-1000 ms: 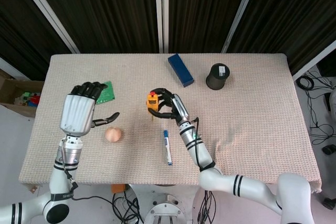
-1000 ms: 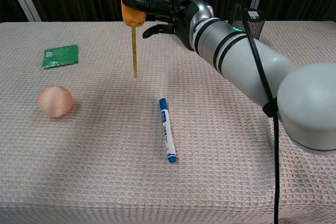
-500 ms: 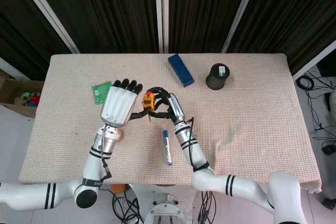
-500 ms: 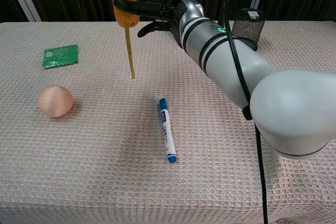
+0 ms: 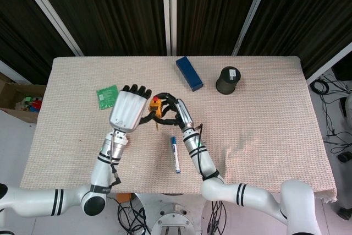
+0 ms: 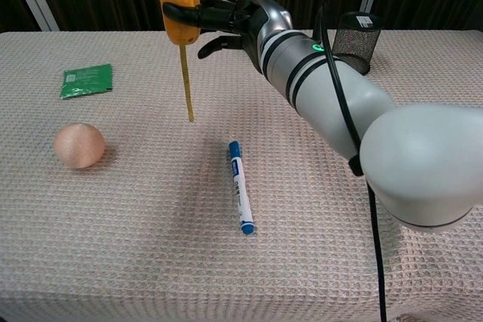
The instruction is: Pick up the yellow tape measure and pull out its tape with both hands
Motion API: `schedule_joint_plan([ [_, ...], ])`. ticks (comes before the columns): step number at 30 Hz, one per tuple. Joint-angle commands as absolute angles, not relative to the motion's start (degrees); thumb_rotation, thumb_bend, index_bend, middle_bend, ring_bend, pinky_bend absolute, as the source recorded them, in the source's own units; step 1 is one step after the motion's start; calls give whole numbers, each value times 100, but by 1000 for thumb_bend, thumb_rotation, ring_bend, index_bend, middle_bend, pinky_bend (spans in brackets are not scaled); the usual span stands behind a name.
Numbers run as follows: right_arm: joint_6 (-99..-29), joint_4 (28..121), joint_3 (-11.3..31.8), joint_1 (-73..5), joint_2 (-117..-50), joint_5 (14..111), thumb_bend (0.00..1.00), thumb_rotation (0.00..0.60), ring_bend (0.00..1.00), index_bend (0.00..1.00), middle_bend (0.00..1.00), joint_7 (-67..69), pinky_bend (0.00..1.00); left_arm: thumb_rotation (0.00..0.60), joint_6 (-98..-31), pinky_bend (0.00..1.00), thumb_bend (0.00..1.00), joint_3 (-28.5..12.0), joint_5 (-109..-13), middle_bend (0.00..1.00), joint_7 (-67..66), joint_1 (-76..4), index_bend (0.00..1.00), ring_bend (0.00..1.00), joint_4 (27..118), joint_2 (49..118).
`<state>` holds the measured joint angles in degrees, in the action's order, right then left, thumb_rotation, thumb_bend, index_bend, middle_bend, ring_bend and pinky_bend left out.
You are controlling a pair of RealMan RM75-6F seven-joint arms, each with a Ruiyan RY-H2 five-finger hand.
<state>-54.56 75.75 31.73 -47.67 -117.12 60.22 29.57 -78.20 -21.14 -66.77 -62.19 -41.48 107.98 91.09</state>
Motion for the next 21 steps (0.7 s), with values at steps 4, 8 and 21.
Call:
schedule_joint_plan([
  [4, -5444, 7569, 3157, -4773, -11700, 6067, 447, 600, 534, 677, 541, 2980, 608, 473, -7826, 602, 244, -2071, -6576, 509, -6155, -4239, 511, 480, 10733, 9118],
  [8, -5430, 7560, 3147, -4772, -11691, 6081, 448, 600, 534, 677, 541, 3000, 608, 565, -7862, 606, 300, -2040, -6607, 511, -6043, -4294, 523, 482, 10672, 9127],
  [21, -5463, 7542, 3115, -4774, -11674, 6181, 448, 600, 534, 677, 541, 3040, 608, 600, -7865, 614, 472, -1968, -6377, 523, -5937, -4422, 550, 490, 10747, 9059],
])
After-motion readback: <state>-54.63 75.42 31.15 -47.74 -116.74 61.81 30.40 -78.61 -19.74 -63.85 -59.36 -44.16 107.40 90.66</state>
